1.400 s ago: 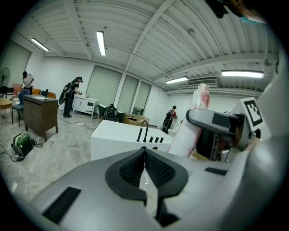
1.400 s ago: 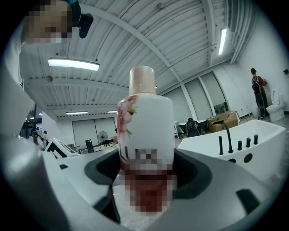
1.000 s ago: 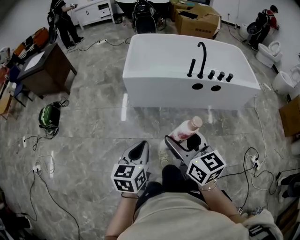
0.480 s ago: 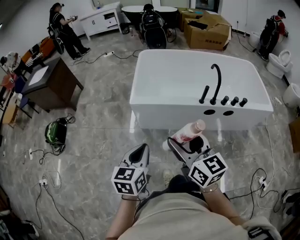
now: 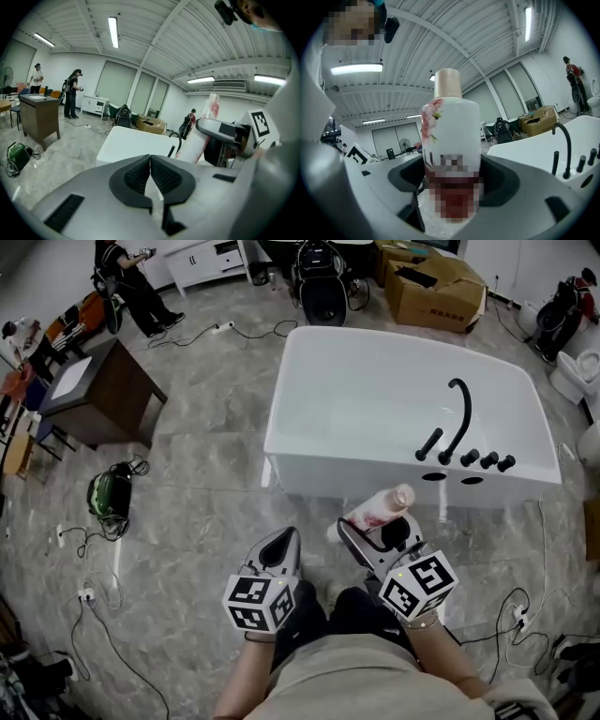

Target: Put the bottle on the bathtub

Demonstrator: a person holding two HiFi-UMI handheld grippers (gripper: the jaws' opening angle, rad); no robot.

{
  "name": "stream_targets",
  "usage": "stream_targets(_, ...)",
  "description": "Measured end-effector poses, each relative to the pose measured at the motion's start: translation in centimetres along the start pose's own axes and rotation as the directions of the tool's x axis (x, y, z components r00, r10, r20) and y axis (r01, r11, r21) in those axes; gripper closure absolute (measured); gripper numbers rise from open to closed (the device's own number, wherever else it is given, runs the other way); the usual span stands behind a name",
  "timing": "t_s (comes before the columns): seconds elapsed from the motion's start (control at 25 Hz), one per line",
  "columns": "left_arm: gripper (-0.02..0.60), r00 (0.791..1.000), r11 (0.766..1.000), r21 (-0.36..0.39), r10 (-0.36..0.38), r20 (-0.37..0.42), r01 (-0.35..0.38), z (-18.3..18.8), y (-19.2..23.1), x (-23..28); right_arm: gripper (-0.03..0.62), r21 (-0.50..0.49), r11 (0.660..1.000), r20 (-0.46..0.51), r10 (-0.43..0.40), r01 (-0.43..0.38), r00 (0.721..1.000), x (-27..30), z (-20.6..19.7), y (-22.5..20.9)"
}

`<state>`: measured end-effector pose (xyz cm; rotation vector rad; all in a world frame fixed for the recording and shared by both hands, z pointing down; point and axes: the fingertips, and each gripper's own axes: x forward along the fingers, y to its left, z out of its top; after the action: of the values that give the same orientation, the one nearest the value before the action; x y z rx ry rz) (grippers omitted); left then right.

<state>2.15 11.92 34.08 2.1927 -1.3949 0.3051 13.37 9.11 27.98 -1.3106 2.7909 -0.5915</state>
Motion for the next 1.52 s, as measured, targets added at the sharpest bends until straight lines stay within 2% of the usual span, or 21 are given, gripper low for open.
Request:
stream_targets(0.28, 0.574, 1.0, 1.0, -0.004, -0.026, -0.017, 0.026, 2.8, 7.4, 5.5, 0.26, 0.015, 0.999, -0.011, -0.048, 0.048, 0.999, 7.8, -0.8, -2.2)
stream_targets(0.52, 0.574, 0.997, 0.997, 0.019, -0.075, -0.036, 0.076, 8.0, 14.8, 9.6, 0.26, 0.019, 0.993, 0.003, -0.118, 0.118, 0.993, 16.6, 1.4, -3.4)
stream_targets(0.76, 0.574, 0.99, 0.991, 0.038, -0.125, -0.07, 0.128, 10.9, 21.3, 13.4, 0.26, 0.022, 0.984, 0.053, -0.176, 0.175, 0.983, 24.2, 2.6, -4.3)
stream_targets(1.0, 0.574, 0.978, 0.983, 0.029, -0.178, -0.107, 0.182, 11.4, 24.5, 15.7, 0.26, 0.017, 0.974, 0.034, -0.225, 0.224, 0.974, 27.4, 1.9, -4.6)
stream_targets(1.52, 0.574, 0.962, 0.98, -0.027, -0.198, -0.187, 0.197, 8.5, 26.7, 20.5, 0.26, -0.006, 0.973, -0.023, -0.233, 0.232, 0.972, 31.5, -0.8, -8.4)
